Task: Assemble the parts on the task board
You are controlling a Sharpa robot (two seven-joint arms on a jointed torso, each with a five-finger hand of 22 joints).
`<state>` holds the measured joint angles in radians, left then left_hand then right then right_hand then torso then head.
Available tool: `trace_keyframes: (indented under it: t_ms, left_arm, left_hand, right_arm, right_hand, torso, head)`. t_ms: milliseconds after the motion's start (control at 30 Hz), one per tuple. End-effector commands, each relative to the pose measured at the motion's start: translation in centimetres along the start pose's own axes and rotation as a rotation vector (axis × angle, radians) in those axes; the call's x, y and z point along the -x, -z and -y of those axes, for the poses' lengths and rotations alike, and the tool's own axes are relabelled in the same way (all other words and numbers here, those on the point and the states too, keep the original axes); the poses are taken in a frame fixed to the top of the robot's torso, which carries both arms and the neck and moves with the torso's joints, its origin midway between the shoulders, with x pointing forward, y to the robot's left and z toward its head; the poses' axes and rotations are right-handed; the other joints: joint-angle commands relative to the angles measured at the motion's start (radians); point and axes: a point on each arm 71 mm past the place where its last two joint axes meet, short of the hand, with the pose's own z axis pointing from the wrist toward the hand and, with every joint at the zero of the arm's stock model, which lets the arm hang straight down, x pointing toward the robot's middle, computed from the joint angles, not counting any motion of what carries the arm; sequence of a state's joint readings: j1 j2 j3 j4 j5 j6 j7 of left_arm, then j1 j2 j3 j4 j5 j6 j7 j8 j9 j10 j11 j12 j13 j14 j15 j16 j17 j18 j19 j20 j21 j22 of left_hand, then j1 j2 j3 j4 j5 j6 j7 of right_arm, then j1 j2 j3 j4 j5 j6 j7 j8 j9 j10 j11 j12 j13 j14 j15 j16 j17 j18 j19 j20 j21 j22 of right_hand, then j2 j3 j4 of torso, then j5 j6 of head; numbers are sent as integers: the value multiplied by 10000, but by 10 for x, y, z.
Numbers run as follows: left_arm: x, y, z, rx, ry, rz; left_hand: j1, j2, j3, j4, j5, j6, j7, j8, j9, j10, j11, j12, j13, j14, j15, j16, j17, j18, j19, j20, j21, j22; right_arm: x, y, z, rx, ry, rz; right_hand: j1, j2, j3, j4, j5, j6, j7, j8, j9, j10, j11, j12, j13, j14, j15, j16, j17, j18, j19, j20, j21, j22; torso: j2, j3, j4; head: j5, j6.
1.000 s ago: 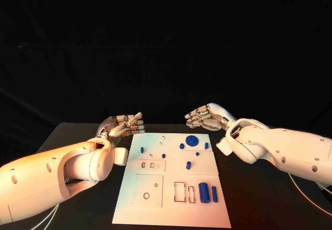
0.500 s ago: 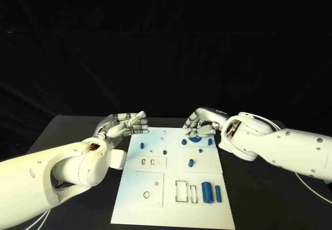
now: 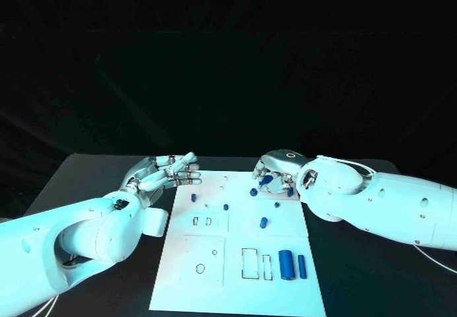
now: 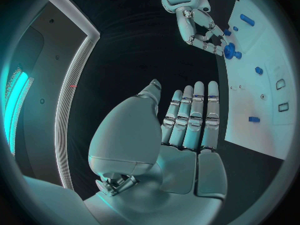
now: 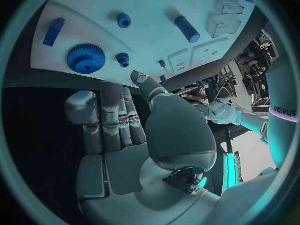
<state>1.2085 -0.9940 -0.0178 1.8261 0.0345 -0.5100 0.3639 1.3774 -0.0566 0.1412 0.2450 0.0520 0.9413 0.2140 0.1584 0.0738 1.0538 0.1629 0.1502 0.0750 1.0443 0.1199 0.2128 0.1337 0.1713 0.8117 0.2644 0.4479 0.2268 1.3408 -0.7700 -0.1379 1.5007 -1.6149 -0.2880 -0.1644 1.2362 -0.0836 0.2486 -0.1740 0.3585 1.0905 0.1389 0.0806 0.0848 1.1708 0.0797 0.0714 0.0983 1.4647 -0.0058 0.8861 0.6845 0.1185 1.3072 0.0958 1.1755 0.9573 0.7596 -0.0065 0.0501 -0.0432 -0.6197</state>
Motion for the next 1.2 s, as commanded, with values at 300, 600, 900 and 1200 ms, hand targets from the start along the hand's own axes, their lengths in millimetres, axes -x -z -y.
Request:
trace_keyframes:
  t_ms: [300, 600, 900, 1200]
  left_arm:
    - [-5, 4, 7, -147, 270, -290]
    - [-5, 4, 9, -171, 301, -289]
    - [-3, 4, 10, -148, 297, -263]
    - [-2, 4, 10, -123, 287, -231]
  left_hand:
    - [53, 52, -94, 13, -5, 48, 14, -77, -36, 56, -2, -126, -11, 55, 34, -3, 26, 118, 110, -29, 108, 47]
    - [50, 57, -123, 19, -6, 11, 46, -135, -54, 7, 27, -203, -30, 46, 52, -40, 36, 113, 102, -42, 156, 72]
    - [48, 66, -139, 25, -5, -9, 66, -169, -61, -20, 44, -248, -40, 48, 62, -59, 44, 110, 93, -48, 182, 85]
    - [44, 79, -145, 31, -5, -18, 78, -186, -64, -32, 53, -270, -44, 51, 66, -67, 48, 109, 87, -50, 196, 92]
  right_arm:
    - [-6, -4, 0, -211, 870, -438]
    - [-11, -8, -1, -210, 905, -631]
    - [-13, -9, -2, -198, 911, -733]
    - [-15, -9, -3, -189, 934, -932]
  right_hand:
    - [69, -186, 186, 343, -69, 88, -6, -110, 23, -163, 17, 33, 45, 244, 16, 1721, 1647, -327, 331, 48, 1084, 1525]
    - [154, -196, 347, 451, -44, 110, 14, -114, 27, -149, 29, 41, 37, 248, 33, 2306, 2219, -397, 475, 71, 1437, 2045]
    - [175, -221, 471, 548, -54, 204, 32, -88, 48, -91, 33, 51, 27, 269, 44, 2733, 2641, -431, 539, 85, 1625, 2323]
    - [222, -199, 616, 626, -66, 294, 15, -72, 67, 27, 11, 82, 25, 299, 34, 3101, 3025, -499, 712, 87, 1896, 2744]
  torso:
    - [218, -21, 93]
    - [288, -32, 155]
    - [333, -27, 161]
    - [394, -21, 179]
  head:
    - [-12, 42]
    - [-19, 8]
    - [23, 33]
    - [15, 50]
